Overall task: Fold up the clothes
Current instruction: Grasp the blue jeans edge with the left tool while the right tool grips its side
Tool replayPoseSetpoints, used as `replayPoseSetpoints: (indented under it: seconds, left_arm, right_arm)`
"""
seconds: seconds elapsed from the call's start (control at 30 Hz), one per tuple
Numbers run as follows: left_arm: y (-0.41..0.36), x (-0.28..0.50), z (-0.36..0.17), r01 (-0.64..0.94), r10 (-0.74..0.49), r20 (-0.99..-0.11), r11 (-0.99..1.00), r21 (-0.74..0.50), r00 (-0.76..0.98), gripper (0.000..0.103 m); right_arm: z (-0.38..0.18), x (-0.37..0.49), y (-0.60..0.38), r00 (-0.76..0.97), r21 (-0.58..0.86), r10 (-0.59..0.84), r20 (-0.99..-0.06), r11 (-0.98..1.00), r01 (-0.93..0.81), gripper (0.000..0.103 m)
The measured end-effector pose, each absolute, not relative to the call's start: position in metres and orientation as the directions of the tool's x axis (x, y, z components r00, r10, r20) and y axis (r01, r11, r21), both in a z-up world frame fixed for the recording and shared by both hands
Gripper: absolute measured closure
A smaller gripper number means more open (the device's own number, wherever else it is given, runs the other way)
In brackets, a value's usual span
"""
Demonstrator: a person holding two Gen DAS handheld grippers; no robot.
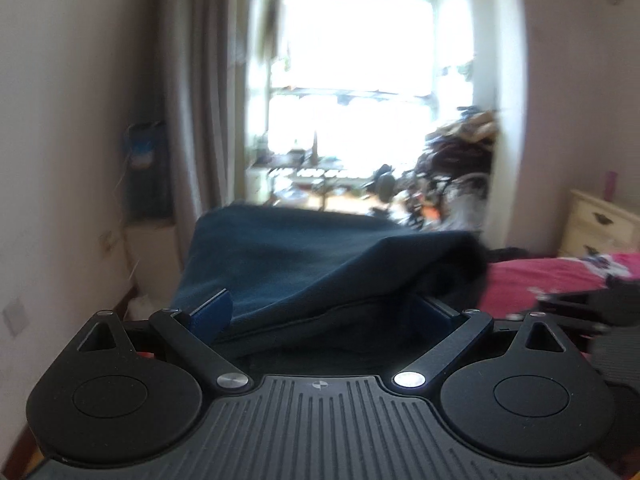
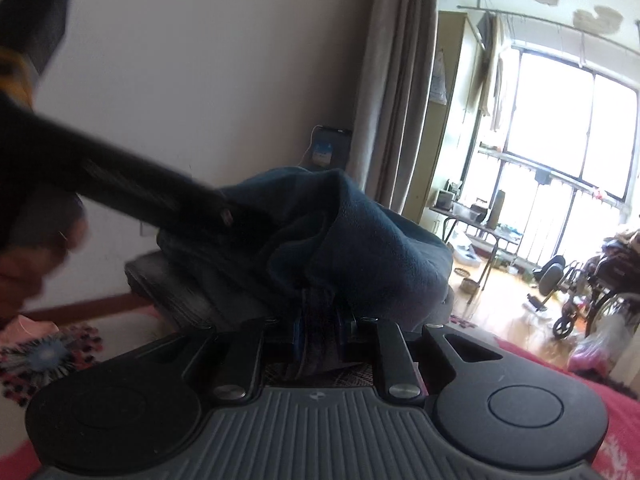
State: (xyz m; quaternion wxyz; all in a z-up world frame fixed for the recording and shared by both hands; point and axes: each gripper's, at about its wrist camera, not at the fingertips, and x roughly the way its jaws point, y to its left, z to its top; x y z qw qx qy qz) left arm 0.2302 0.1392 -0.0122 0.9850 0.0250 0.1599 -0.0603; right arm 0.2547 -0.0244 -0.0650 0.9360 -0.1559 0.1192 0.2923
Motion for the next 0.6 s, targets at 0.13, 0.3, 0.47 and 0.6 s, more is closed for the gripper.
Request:
replayPoseSetpoints:
  seconds: [0.13,0.3,0.47,0.6]
  left_arm:
    - [0.122,0.233,-0.014,0.206,-0.143,-0.326,0.964,0.166,0.934,0.006]
    - [0.113,0.236,-0.015,0.242,-0.140,-0.327,0.923,0.299,0.935,0.006]
    - [0.105,0.255,-0.023,0.240,-0.107,-0.343,0.896,0.375,0.933,0.006]
    - [0.099,0.268,-0.027,0.269,-0.123,-0.365,0.883,0.383,0.923,0.019]
  right_arm:
    - [-0.068,0.247,-0.026,0.807,-0.247,0.500,-0.313,0.778,-0.578,0.084]
    - [-0.072,0.242,-0.030,0.810,-0.241,0.492,-0.318,0.784,-0.571,0.084]
    - [-0.072,0.242,-0.030,0.812,-0.238,0.492,-0.314,0.787,-0.569,0.084]
    - [-0.071,0.240,-0.030,0.811,-0.236,0.496,-0.311,0.786,-0.571,0.084]
